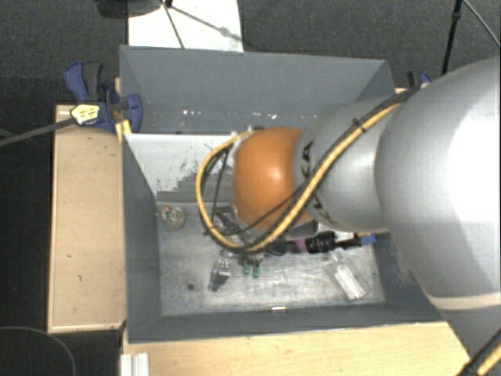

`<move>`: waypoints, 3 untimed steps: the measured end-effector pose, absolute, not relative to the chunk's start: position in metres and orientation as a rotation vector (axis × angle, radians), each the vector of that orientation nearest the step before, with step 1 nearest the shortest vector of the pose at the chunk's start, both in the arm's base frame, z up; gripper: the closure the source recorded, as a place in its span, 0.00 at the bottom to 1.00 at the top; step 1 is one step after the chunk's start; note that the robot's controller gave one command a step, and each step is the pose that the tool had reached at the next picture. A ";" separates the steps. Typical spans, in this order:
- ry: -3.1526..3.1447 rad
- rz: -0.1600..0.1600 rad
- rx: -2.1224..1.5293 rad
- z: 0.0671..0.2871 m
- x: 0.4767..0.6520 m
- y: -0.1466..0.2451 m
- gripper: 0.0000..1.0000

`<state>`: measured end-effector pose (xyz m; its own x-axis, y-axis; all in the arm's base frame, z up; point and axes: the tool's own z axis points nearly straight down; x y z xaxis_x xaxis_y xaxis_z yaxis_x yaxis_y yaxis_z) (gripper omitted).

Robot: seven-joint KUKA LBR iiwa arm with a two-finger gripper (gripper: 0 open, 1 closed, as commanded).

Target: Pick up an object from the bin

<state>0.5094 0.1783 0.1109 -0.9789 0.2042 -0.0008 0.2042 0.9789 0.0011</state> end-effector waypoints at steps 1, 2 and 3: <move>3.059 0.001 0.715 0.071 0.520 0.133 0.00; 2.957 0.006 1.044 0.072 0.535 0.060 0.00; 2.984 0.001 0.979 0.072 0.528 0.010 0.00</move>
Offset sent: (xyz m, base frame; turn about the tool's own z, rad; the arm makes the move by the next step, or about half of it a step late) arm 0.0102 -0.0449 -0.0409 0.2535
